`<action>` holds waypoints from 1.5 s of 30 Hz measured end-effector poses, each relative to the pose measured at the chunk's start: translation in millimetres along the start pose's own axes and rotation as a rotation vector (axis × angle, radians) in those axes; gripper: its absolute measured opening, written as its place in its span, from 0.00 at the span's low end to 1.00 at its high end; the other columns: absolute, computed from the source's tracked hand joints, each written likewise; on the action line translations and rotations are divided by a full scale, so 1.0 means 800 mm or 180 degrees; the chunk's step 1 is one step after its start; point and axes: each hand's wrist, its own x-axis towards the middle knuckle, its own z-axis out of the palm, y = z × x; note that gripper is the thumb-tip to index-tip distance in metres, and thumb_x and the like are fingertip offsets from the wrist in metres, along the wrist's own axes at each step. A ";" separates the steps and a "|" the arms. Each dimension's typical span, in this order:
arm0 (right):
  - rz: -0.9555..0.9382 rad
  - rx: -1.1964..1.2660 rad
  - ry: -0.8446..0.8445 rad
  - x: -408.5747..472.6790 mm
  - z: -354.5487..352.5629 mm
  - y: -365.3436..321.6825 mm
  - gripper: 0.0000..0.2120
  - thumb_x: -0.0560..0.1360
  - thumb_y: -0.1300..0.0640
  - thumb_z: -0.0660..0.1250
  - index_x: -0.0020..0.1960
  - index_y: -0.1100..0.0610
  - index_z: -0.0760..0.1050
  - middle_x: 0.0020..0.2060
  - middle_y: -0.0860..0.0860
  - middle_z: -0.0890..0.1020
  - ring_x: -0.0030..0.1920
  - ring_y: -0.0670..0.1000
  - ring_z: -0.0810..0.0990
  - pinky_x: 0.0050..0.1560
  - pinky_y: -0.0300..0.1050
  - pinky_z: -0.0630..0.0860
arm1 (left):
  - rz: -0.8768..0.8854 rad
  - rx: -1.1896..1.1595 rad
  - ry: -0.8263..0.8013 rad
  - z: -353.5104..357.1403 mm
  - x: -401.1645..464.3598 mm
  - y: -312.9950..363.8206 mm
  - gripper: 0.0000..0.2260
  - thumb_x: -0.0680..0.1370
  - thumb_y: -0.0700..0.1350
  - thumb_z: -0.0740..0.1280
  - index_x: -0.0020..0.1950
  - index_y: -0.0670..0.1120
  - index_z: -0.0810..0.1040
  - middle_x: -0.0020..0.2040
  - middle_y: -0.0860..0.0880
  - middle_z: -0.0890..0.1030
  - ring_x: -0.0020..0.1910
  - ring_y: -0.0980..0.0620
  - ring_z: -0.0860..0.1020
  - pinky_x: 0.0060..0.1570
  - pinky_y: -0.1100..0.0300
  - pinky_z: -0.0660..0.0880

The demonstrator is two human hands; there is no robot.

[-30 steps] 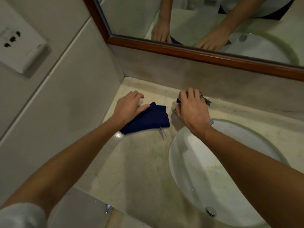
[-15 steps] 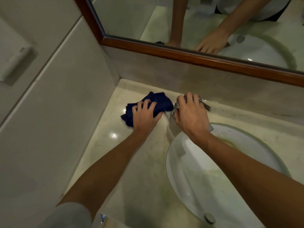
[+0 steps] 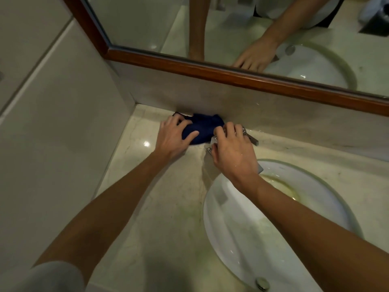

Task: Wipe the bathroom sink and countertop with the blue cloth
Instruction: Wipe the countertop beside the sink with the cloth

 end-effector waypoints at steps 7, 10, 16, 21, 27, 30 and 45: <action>0.0021 -0.0021 0.0055 0.001 0.005 -0.002 0.12 0.78 0.52 0.64 0.58 0.57 0.72 0.55 0.57 0.75 0.57 0.59 0.72 0.50 0.54 0.77 | 0.0007 -0.0751 -0.0035 0.036 0.046 0.053 0.21 0.76 0.61 0.66 0.52 0.45 0.86 0.49 0.46 0.81 0.47 0.46 0.78 0.47 0.47 0.76; 0.0003 -0.0045 0.0057 0.001 0.006 -0.002 0.13 0.78 0.52 0.63 0.59 0.57 0.72 0.55 0.57 0.75 0.58 0.59 0.73 0.51 0.54 0.77 | 0.0221 -0.1068 -0.0057 0.033 0.051 0.058 0.22 0.76 0.60 0.64 0.52 0.45 0.87 0.48 0.46 0.83 0.46 0.45 0.78 0.46 0.47 0.76; -0.0023 0.0050 0.0177 -0.001 0.005 0.000 0.13 0.76 0.53 0.65 0.58 0.58 0.72 0.55 0.58 0.75 0.57 0.59 0.73 0.49 0.55 0.77 | -0.0357 -0.0761 0.0451 0.023 -0.013 0.072 0.18 0.84 0.48 0.60 0.72 0.45 0.75 0.70 0.46 0.76 0.69 0.47 0.73 0.71 0.51 0.67; -0.0023 0.0025 0.0203 -0.001 0.008 0.001 0.13 0.77 0.53 0.64 0.59 0.57 0.72 0.55 0.57 0.75 0.57 0.59 0.73 0.51 0.53 0.75 | -0.1392 -0.0615 0.0452 0.033 -0.132 0.138 0.25 0.81 0.44 0.63 0.78 0.44 0.65 0.78 0.45 0.65 0.76 0.47 0.65 0.76 0.50 0.62; -0.0046 0.0431 0.0138 -0.004 0.003 0.003 0.17 0.77 0.50 0.63 0.63 0.56 0.72 0.59 0.56 0.75 0.61 0.58 0.72 0.56 0.52 0.74 | -0.1438 -0.0206 0.0003 0.045 -0.154 0.158 0.25 0.82 0.47 0.63 0.78 0.43 0.65 0.78 0.43 0.66 0.77 0.43 0.66 0.75 0.44 0.63; 0.0197 0.1644 0.0323 -0.004 -0.005 0.009 0.20 0.78 0.47 0.64 0.67 0.55 0.75 0.60 0.51 0.78 0.62 0.51 0.74 0.57 0.48 0.76 | -0.1448 -0.0147 0.0014 0.043 -0.150 0.159 0.23 0.82 0.48 0.58 0.76 0.43 0.67 0.76 0.42 0.69 0.75 0.43 0.68 0.73 0.42 0.66; -0.0305 0.2240 0.0179 0.041 0.125 0.134 0.17 0.72 0.54 0.75 0.58 0.58 0.81 0.56 0.54 0.78 0.53 0.56 0.76 0.50 0.53 0.78 | -0.1662 0.0186 -0.0095 0.051 -0.144 0.156 0.25 0.81 0.48 0.59 0.78 0.45 0.66 0.78 0.46 0.67 0.77 0.48 0.64 0.75 0.49 0.62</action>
